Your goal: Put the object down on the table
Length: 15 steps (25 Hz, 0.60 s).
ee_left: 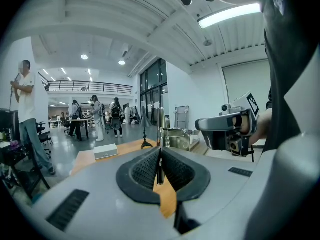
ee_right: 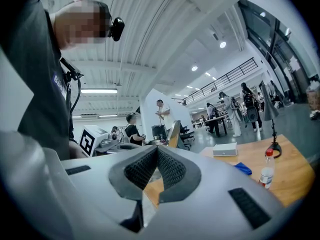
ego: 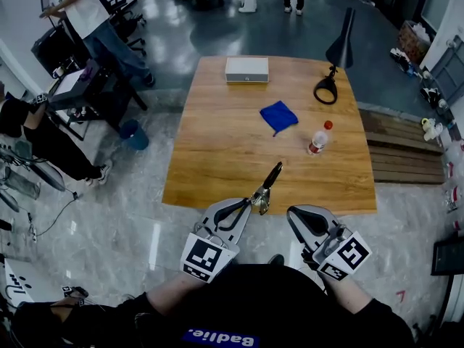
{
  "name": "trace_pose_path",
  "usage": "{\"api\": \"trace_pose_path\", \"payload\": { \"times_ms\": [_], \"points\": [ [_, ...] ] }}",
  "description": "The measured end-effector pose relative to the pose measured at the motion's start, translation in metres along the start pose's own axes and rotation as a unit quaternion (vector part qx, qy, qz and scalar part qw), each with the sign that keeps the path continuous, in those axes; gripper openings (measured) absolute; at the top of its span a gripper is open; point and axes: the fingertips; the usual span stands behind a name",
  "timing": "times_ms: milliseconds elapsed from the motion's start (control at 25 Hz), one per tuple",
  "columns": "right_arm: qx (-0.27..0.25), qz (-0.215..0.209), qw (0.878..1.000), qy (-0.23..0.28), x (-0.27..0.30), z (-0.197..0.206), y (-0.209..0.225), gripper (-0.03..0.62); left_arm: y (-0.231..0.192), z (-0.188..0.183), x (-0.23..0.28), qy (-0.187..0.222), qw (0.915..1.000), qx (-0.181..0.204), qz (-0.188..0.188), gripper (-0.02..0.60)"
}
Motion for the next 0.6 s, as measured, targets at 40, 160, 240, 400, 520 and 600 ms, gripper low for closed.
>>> {"api": "trace_pose_path", "payload": {
  "times_ms": [40,160,240,400,520,600],
  "points": [
    [0.0,-0.002,1.0,0.001,-0.002,0.0,0.002,0.005,0.0,0.0,0.003,-0.003,1.0,0.003,-0.004,0.021],
    [0.0,-0.013,1.0,0.002,-0.009,0.002,0.008,0.005,0.0,0.002,0.013,-0.013,0.9996,0.013,-0.022,0.021],
    [0.0,-0.022,1.0,0.002,-0.015,0.003,0.012,0.005,0.001,0.001,0.019,-0.021,0.999,0.022,-0.034,0.021],
    [0.001,-0.037,0.999,0.001,-0.025,0.002,0.019,0.005,0.003,-0.003,0.032,-0.037,0.9967,0.045,-0.057,0.021],
    [0.002,-0.046,0.999,-0.002,-0.03,0.007,0.024,0.005,0.003,0.0,0.043,-0.05,0.9942,0.064,-0.071,0.021],
    [0.001,-0.049,0.999,-0.003,-0.031,0.01,0.025,0.005,0.0,0.007,0.05,-0.061,0.9921,0.074,-0.08,0.021]
  ]
}}
Point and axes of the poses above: the fingertips, and each gripper's own axes: x forward along the fingers, y to its right, z out of its underside, and after that the axes turned 11 degrees about -y, right-handed
